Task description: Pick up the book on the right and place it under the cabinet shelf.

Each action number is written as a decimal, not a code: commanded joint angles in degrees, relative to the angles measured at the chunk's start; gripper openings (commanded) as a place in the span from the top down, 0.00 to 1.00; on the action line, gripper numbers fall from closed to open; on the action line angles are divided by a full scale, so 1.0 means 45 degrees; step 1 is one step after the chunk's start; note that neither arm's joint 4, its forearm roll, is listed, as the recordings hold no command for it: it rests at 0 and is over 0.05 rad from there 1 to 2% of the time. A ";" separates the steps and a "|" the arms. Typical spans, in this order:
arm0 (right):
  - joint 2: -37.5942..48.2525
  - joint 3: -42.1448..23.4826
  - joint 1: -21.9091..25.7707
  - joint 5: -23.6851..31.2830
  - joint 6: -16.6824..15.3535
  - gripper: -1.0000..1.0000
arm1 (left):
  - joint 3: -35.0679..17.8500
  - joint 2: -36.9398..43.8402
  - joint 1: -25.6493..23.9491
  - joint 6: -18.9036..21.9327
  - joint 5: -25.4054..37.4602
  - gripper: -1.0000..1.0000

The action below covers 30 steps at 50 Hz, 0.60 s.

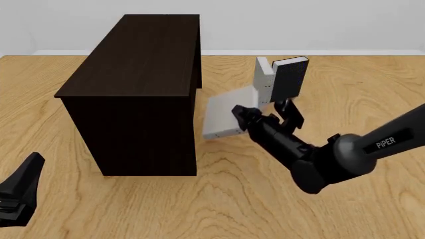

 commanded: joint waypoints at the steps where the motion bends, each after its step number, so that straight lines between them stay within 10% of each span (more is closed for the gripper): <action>1: 0.0629 -0.0145 0.0036 -0.0823 0.0585 1.00 | -0.0002 0.0000 -0.0001 0.0000 0.0002 0.00; 30: 0.2395 -0.0096 0.0066 -0.2050 0.1101 1.00 | -0.0002 0.0000 0.0000 0.0004 0.0003 0.00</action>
